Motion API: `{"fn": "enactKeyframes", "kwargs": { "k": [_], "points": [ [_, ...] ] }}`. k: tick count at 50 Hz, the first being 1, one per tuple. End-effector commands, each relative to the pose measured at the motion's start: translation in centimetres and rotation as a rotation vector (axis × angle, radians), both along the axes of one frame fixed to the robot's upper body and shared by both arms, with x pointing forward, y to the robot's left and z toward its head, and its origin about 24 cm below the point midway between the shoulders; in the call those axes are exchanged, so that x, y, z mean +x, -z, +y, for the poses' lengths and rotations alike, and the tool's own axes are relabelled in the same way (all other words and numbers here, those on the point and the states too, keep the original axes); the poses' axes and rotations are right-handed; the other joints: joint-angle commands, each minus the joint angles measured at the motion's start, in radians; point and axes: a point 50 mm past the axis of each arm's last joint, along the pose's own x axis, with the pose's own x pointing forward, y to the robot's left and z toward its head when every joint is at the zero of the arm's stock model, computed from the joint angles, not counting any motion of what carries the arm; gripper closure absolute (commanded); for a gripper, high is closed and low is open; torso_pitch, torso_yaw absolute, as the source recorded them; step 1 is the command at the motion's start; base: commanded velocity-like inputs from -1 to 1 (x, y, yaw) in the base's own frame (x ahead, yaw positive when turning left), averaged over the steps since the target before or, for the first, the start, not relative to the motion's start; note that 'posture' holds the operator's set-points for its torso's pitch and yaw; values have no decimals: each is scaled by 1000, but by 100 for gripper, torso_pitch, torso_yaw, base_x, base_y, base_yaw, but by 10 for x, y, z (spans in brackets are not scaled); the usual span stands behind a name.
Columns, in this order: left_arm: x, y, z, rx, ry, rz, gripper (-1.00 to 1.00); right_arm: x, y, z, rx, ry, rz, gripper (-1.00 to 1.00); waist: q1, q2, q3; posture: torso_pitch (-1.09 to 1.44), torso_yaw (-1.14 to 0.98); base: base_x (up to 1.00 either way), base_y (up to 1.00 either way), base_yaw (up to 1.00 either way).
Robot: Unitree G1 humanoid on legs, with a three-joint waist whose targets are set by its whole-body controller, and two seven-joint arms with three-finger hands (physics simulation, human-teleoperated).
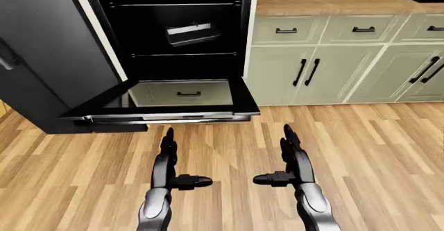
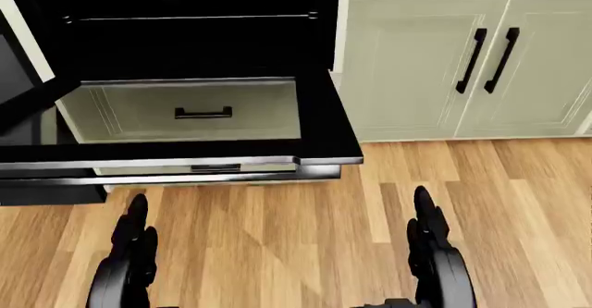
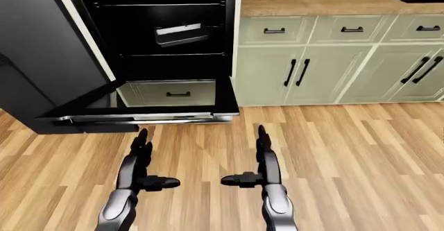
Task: Close the oven door.
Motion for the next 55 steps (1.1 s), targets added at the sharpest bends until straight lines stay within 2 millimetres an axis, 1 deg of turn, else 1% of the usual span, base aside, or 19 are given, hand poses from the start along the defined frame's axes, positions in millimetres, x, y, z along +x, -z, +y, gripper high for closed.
{"fn": "enactKeyframes", "kwargs": {
  "k": [1, 2, 3, 4, 5, 7, 8, 14, 16, 19, 22, 28, 30, 36, 39, 41, 43, 52, 55],
  "points": [
    [8, -46, 1, -22, 9, -165, -100, 6, -48, -5, 1, -2, -198, -100, -2, -8, -1, 0, 0, 0, 0, 0],
    [8, -49, 1, -24, 9, -167, -100, 5, -50, -6, -1, 0, -203, -100, 1, -7, -40, 0, 0, 0, 0, 0],
    [8, -52, 2, -23, 8, -183, -100, 4, -53, -8, -5, 3, -207, -100, 6, -1, -65, 0, 0, 0, 0, 0],
    [8, -54, 3, -28, 6, -182, -100, 4, -56, -8, -6, 5, -213, -100, 5, -3, -35, 0, 0, 0, 0, 0],
    [8, -57, 3, -31, 2, -193, -100, 4, -58, -8, -9, 3, -218, -100, 5, -9, -22, 0, 0, 0, 0, 0],
    [10, -65, 6, -49, -25, -227, -100, 3, -62, -8, -22, -5, -226, -100, 7, -9, -67, 0, 0, 0, 0, 0],
    [10, -70, 7, -60, -23, -228, -100, 2, -65, -9, -24, -4, -231, -100, 7, -10, -73, 0, 0, 0, 0, 0],
    [9, -86, 14, -82, -37, -255, -100, -5, -85, -15, -73, -10, -254, -100, 9, -6, -81, 0, 0, 0, 0, 0],
    [11, -99, 17, -88, -45, -277, -100, -8, -98, -19, -83, -5, -270, -100, 10, -5, -83, 0, 0, 0, 0, 0],
    [13, -123, 20, -92, -59, -349, -100, -14, -124, -28, -94, 4, -311, -100, 11, -5, -87, 0, 0, 0, 0, 0],
    [12, -142, 24, -107, -67, -383, -100, -22, -144, -31, -111, 6, -345, -100, 11, -7, -88, 0, 0, 0, 0, 0],
    [20, -164, 33, -119, -96, -424, -100, -33, -169, -42, -117, 23, -395, -100, 9, -7, -87, 0, 0, 0, 0, 0],
    [20, -176, 38, -136, -116, -449, -100, -37, -179, -46, -125, 33, -411, -100, 10, -7, -87, 0, 0, 0, 0, 0],
    [6, -214, 55, -171, -152, -543, -100, -49, -205, -48, -157, 42, -467, -100, 5, -4, -73, 0, 0, 0, 0, 0],
    [0, -237, 64, -195, -177, -593, -100, -57, -224, -62, -188, 81, -500, -100, 5, -3, -69, 0, 0, 0, 0, 0],
    [0, -241, 66, -198, -184, -605, -100, -62, -233, -72, -199, 106, -519, -100, 7, -4, -62, 0, 0, 0, 0, 0],
    [0, -238, 68, -191, -188, -606, -100, -68, -240, -78, -210, 126, -531, -100, 10, -6, -57, 0, 0, 0, 0, 0],
    [-4, -247, 73, -184, -199, -641, -100, -86, -263, -92, -260, 183, -570, -100, 13, -15, -42, 0, 0, 0, 0, 0],
    [-5, -248, 73, -188, -198, -639, -100, -89, -265, -93, -271, 193, -578, -100, 14, -19, -36, 0, 0, 0, 0, 0]
  ]
}}
